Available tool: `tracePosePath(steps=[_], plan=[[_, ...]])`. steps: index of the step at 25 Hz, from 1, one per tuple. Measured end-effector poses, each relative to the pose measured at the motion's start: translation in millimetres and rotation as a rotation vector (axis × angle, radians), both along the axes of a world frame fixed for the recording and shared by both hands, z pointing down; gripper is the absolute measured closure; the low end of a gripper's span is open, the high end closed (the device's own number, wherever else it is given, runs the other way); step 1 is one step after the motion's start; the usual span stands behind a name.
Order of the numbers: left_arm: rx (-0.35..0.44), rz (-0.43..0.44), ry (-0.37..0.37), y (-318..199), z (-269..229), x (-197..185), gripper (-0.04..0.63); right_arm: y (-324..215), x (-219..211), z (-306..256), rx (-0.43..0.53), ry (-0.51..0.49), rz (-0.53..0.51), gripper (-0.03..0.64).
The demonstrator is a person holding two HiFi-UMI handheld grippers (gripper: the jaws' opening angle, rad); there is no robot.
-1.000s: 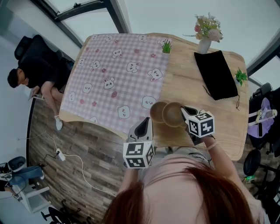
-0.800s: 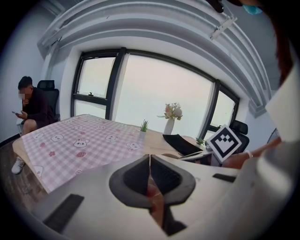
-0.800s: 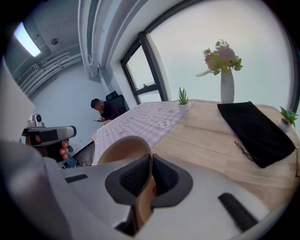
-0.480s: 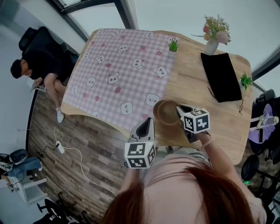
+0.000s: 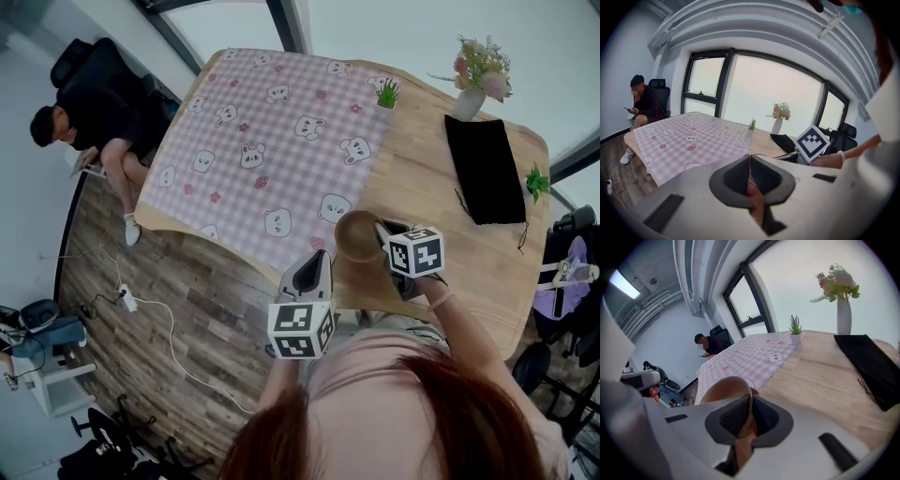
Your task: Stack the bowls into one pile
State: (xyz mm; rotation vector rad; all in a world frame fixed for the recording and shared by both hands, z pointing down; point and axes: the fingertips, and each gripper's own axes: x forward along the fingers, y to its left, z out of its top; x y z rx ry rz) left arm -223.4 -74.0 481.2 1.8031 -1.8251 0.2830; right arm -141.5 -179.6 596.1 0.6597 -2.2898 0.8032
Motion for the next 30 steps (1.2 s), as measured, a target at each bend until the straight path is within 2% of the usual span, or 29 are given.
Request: tracePosePath(steps=[7,15,30], plan=[[-0.002,-0.016,0.000,0,0,-2,0.583,0,-5,9,-0.021,0.027,-0.014,0.581],[-0.001,-0.021,-0.002,1,0,-1,0.583,1,-6,7,0.008,0.031,-0.040,0.574],[0.028,0.019,-0.014,-8,-8,6,0.583,-3,-3,-19,0.117,-0.009,-0.040,0.551]])
